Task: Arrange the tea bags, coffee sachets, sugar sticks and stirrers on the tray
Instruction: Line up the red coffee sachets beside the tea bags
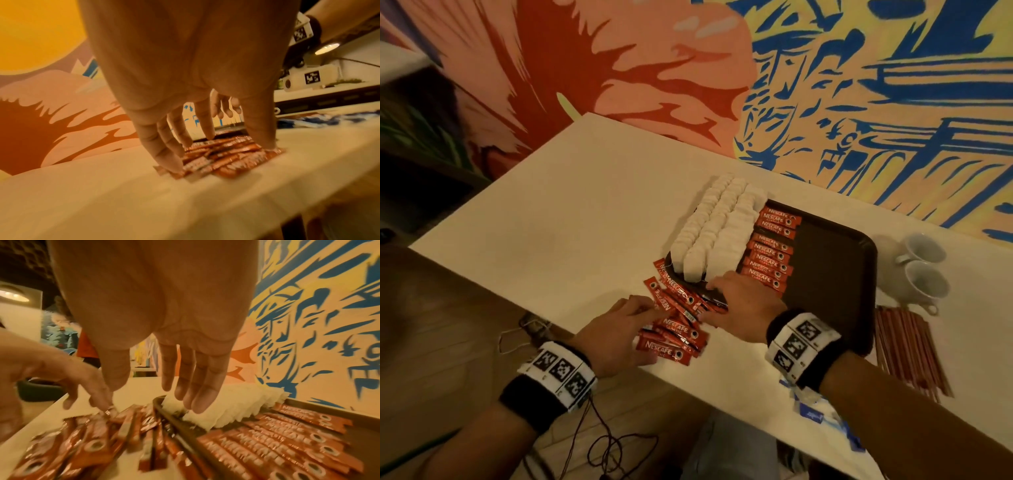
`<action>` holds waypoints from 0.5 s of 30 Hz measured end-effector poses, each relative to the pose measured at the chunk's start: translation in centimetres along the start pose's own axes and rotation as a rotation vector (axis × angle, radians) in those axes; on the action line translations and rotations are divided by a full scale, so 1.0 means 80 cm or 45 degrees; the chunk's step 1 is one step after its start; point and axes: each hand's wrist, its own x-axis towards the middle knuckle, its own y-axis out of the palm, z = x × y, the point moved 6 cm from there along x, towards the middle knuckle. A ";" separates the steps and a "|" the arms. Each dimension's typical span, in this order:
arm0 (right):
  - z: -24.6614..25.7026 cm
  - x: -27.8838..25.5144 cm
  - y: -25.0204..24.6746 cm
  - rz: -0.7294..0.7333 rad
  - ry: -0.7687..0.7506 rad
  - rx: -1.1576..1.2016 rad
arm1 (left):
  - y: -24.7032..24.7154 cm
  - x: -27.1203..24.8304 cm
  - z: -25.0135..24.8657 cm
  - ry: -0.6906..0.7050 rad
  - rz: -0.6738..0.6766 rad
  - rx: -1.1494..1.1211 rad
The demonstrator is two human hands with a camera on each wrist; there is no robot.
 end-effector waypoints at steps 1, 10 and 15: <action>0.008 -0.003 0.012 0.013 0.003 -0.029 | 0.005 -0.001 -0.003 0.005 0.003 0.017; 0.022 -0.011 0.066 -0.015 0.098 -0.135 | 0.001 0.015 0.003 -0.095 -0.004 -0.008; 0.021 -0.010 0.081 -0.006 0.182 -0.179 | -0.001 0.045 0.017 -0.142 0.073 0.016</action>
